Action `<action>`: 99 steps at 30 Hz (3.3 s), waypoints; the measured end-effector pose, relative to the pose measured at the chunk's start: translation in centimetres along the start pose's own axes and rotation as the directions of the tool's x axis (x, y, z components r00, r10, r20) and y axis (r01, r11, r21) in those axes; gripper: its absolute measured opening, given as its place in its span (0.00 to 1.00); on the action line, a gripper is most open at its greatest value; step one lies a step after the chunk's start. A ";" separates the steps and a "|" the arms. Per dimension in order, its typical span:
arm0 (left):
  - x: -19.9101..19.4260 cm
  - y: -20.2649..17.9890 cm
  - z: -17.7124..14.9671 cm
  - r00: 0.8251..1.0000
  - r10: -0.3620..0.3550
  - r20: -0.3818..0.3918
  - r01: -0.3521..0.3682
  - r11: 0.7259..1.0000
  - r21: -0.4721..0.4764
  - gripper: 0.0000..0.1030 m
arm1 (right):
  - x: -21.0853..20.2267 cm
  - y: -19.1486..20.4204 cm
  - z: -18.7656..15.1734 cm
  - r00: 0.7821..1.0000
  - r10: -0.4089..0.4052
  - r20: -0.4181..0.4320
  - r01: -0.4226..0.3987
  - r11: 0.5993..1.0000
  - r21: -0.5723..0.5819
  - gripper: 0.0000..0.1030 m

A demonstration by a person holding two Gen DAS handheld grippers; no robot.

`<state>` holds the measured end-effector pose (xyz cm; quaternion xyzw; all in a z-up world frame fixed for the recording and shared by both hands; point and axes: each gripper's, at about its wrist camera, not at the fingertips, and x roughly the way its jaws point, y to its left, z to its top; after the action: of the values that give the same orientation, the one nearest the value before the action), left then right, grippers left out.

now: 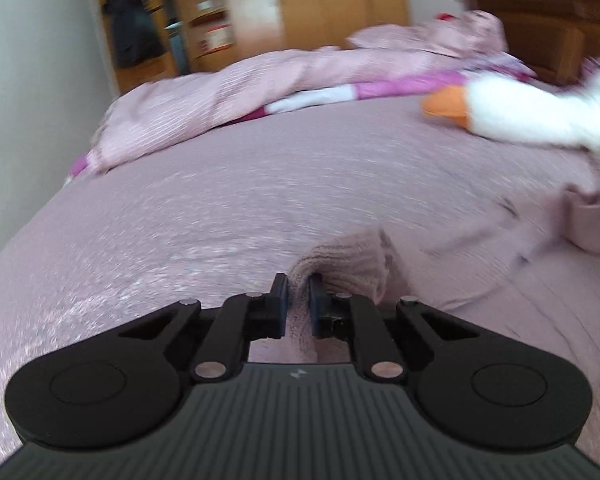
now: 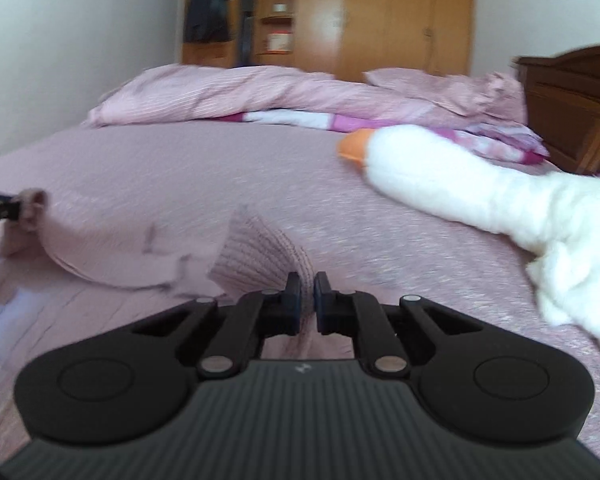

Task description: Fold small clothes

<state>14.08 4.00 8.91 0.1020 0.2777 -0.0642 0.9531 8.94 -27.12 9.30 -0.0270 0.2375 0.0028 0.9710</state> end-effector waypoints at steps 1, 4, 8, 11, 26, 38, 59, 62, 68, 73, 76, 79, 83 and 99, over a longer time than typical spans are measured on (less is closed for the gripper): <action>0.7 0.7 0.2 1.000 0.009 -0.017 -0.009 0.999 -0.031 0.12 | 0.5 -0.8 0.2 1.000 -0.023 -0.006 0.023 1.000 0.022 0.09; 3.6 2.4 0.6 0.994 0.030 -0.104 -0.041 0.994 -0.105 0.13 | 2.3 -3.1 0.4 0.996 -0.076 -0.051 0.082 0.989 0.121 0.10; 6.4 3.2 -0.1 0.978 0.078 -0.194 -0.104 0.986 -0.129 0.16 | 5.4 -5.2 -0.6 0.978 -0.133 -0.160 0.162 0.969 0.186 0.12; 7.0 3.9 -0.4 0.975 0.092 -0.200 -0.127 0.978 -0.166 0.36 | 6.9 -6.1 -2.1 0.964 -0.140 -0.225 0.184 0.965 0.189 0.15; 2.3 5.4 0.1 0.991 -0.039 -0.127 0.008 0.972 -0.234 0.50 | 3.1 -9.7 -1.0 0.985 -0.049 -0.165 0.098 0.948 0.303 0.25; 2.7 0.9 0.0 0.981 -0.138 -0.133 0.110 0.974 -0.198 0.50 | 7.3 -11.4 -2.1 0.917 0.190 -0.352 0.009 0.870 0.493 0.23; 2.0 0.7 -2.0 0.972 -0.112 -0.205 0.075 0.980 -0.182 0.57 | 3.0 -9.3 -0.8 0.970 0.003 -0.243 0.068 0.957 0.281 0.12; 1.1 0.9 -1.8 0.966 -0.107 -0.236 0.057 0.976 -0.210 0.57 | 0.4 -8.2 -1.3 0.974 0.109 -0.198 -0.047 0.954 0.295 0.26; -0.9 1.0 -1.5 0.957 -0.069 -0.283 0.007 0.976 -0.216 0.58 | -1.7 -6.3 -3.0 0.974 0.073 -0.212 -0.028 0.978 0.207 0.49; -2.8 1.0 -2.1 0.948 -0.012 -0.318 -0.058 0.976 -0.211 0.58 | -3.0 -6.7 -4.2 0.974 0.073 -0.216 -0.017 0.969 0.248 0.49; -4.0 0.8 -2.7 0.942 0.021 -0.335 -0.093 0.976 -0.199 0.58 | -3.4 -7.0 -4.7 0.974 0.064 -0.219 -0.003 0.963 0.268 0.49; -5.0 0.5 -3.2 0.937 0.020 -0.350 -0.097 0.974 -0.203 0.58 | -3.8 -7.3 -5.3 0.973 0.057 -0.223 0.010 0.957 0.291 0.49; -6.3 -0.2 -3.9 0.933 0.018 -0.360 -0.104 0.970 -0.220 0.58 | -4.2 -7.7 -5.9 0.974 0.056 -0.220 0.019 0.945 0.325 0.50; -9.2 -2.3 -5.7 0.919 0.053 -0.390 -0.167 0.950 -0.264 0.65 | -3.5 -12.6 -7.2 0.979 0.123 -0.161 -0.004 0.806 0.592 0.70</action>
<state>3.00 3.68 8.82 -0.0138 0.4562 0.0524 0.8882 2.72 -40.08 5.24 0.2827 0.3196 -0.0410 0.9035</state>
